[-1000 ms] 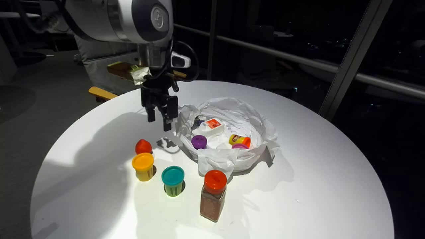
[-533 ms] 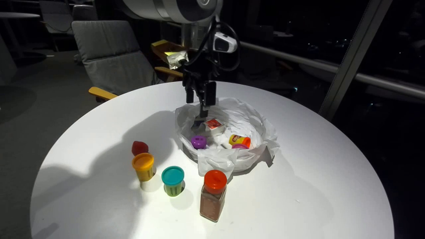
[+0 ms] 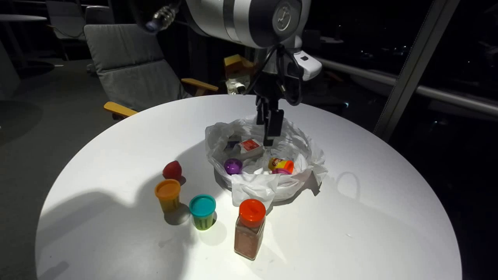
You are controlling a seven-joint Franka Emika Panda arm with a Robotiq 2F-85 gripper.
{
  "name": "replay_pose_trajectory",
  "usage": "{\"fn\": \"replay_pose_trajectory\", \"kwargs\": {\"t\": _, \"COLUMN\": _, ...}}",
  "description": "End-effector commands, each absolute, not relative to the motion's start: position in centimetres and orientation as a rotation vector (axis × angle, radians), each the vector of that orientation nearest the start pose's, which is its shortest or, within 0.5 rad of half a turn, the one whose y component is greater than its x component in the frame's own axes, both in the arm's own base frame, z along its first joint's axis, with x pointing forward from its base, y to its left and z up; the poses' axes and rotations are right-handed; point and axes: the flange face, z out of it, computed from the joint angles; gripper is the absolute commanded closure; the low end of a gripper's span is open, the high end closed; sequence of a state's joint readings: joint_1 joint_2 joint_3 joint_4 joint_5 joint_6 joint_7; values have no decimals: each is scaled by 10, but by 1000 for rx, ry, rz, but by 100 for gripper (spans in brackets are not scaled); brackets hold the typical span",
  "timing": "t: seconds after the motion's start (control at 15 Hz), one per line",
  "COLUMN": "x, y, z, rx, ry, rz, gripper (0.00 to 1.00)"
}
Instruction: Remove the containers and strawberry plush toy from the white plastic and place them on the table
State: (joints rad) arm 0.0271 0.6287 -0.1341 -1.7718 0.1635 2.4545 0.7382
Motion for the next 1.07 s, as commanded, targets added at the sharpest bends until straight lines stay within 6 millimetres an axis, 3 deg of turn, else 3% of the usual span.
{"fn": "replay_pose_trajectory", "kwargs": {"t": 0.0, "x": 685, "y": -76, "z": 202, "rx": -2665, "ry": 1556, "rz": -116, "gripper": 0}}
{"fn": "replay_pose_trajectory", "kwargs": {"t": 0.33, "x": 696, "y": -93, "z": 180, "rx": -2607, "ry": 1692, "rz": -104, "gripper": 0}}
{"fn": "replay_pose_trajectory", "kwargs": {"t": 1.0, "x": 702, "y": -94, "z": 149, "rx": -2583, "ry": 1785, "rz": -42, "gripper": 0}}
